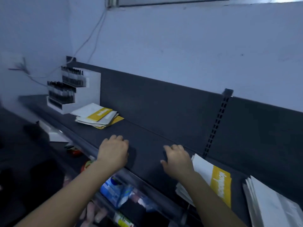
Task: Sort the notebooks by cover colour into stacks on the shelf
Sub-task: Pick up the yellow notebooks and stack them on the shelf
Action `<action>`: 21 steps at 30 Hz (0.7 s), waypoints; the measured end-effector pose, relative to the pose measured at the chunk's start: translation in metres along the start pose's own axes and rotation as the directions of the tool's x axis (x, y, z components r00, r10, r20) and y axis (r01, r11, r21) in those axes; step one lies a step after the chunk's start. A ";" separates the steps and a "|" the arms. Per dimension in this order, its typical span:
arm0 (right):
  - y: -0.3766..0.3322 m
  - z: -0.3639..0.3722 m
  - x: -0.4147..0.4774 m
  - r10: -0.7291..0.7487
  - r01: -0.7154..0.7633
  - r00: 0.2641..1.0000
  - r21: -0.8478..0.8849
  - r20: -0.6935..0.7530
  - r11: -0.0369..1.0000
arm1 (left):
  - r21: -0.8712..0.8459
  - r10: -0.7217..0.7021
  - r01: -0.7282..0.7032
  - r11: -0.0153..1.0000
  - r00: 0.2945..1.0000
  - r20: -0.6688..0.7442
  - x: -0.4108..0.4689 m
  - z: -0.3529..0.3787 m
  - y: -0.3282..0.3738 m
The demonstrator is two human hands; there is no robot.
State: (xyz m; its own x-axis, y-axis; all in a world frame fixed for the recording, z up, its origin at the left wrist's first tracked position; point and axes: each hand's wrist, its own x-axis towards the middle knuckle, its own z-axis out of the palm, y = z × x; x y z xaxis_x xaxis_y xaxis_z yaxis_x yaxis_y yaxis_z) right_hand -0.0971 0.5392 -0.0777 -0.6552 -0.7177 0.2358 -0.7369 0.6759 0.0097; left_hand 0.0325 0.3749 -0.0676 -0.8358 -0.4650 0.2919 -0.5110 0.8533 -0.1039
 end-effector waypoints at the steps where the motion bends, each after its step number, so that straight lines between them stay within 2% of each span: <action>1: -0.013 0.003 0.010 -0.012 0.012 1.000 0.002 0.007 1.000 | 0.009 -0.015 0.015 1.000 1.000 0.005 0.003 0.002 -0.016; 11: -0.133 0.024 0.105 -0.055 0.053 0.998 0.056 0.030 0.997 | 0.025 -0.088 0.088 0.996 0.996 0.016 0.045 0.030 -0.154; 21: -0.204 0.046 0.192 -0.087 0.084 0.995 0.065 0.054 0.994 | 0.011 -0.112 0.111 0.994 0.993 0.023 0.103 0.066 -0.240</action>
State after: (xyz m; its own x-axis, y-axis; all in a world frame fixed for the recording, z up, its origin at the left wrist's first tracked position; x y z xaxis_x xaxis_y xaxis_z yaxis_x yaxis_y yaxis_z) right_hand -0.0806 0.2557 -0.0791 -0.5964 -0.7821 0.1809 -0.7984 0.6012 -0.0334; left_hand 0.0556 0.1064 -0.0754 -0.7780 -0.5627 0.2795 -0.6031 0.7935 -0.0812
